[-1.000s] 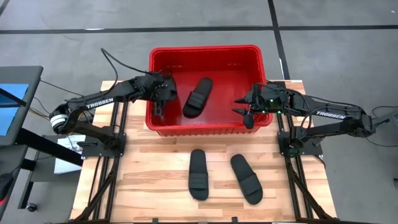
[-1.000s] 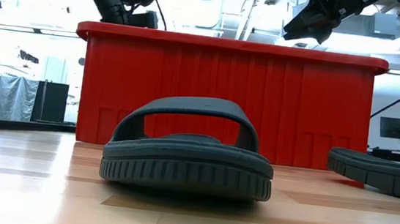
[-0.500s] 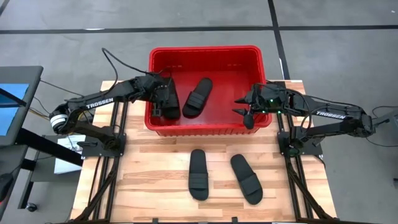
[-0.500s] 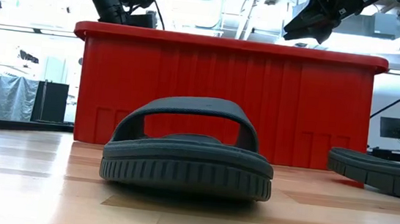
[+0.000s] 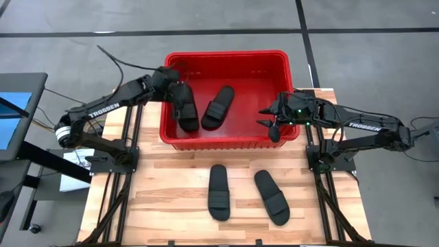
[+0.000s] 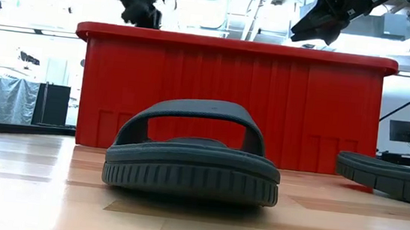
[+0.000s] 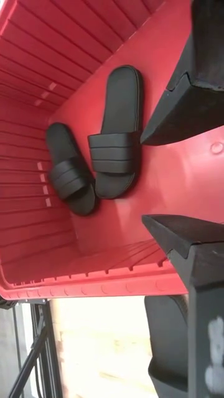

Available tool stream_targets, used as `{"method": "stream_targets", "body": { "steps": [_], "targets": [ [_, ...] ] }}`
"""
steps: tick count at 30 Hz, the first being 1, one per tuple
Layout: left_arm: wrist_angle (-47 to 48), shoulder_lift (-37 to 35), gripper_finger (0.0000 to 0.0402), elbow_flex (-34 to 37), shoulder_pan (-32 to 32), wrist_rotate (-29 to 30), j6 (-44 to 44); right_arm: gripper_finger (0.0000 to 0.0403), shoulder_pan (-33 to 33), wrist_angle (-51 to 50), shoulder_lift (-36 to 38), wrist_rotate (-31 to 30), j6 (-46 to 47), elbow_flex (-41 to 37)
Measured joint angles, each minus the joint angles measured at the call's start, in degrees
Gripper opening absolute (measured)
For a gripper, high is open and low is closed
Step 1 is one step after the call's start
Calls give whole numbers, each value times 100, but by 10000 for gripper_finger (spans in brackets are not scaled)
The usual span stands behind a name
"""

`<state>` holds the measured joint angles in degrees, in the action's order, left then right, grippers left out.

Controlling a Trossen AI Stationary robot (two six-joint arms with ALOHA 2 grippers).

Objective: Pick and place slides into bin
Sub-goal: Put the black slipper into the red bin

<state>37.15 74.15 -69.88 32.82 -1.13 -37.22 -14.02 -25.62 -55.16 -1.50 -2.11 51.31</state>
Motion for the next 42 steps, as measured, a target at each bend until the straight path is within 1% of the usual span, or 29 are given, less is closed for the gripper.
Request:
{"method": "stream_targets", "body": {
  "steps": [4,6,9,14,16,18,24,26,30,33,35,40,42],
  "targets": [
    [-3,0,165,-549,-64,-375,380,182,0,-49,0,0,4,0],
    [-22,-32,165,-742,-63,-732,696,182,-1,-80,-1,0,7,0],
    [-93,-197,165,-801,-29,-1305,1092,182,-2,-101,-1,-2,7,0],
    [-316,-697,165,-572,-15,-2030,1719,182,0,-126,-1,0,1,0],
    [-731,-1002,165,-312,-92,-2196,1876,182,-1,-125,-2,0,0,-1],
    [-1263,-1313,165,71,-216,-2200,2056,182,-1,-125,-1,-1,0,0],
    [-3008,-2177,165,1603,-590,-1571,2788,182,0,-106,0,0,13,0],
    [-3508,-2392,164,2084,-721,-1462,3057,182,13,-89,-2,0,17,0],
    [-4414,-2724,164,2853,-1049,-1438,3443,182,15,-49,-2,20,50,0],
    [-4926,-2923,164,3325,-1380,-1140,3555,182,63,-5,-2,18,57,0],
    [-5209,-3027,164,3613,-1644,-758,3595,182,148,79,-2,17,58,0],
    [-5954,-3231,164,4256,-2372,822,3850,182,432,219,-2,18,59,0],
    [-6182,-3272,164,4466,-2667,1212,3837,182,537,273,-2,18,59,0]
  ]
}}
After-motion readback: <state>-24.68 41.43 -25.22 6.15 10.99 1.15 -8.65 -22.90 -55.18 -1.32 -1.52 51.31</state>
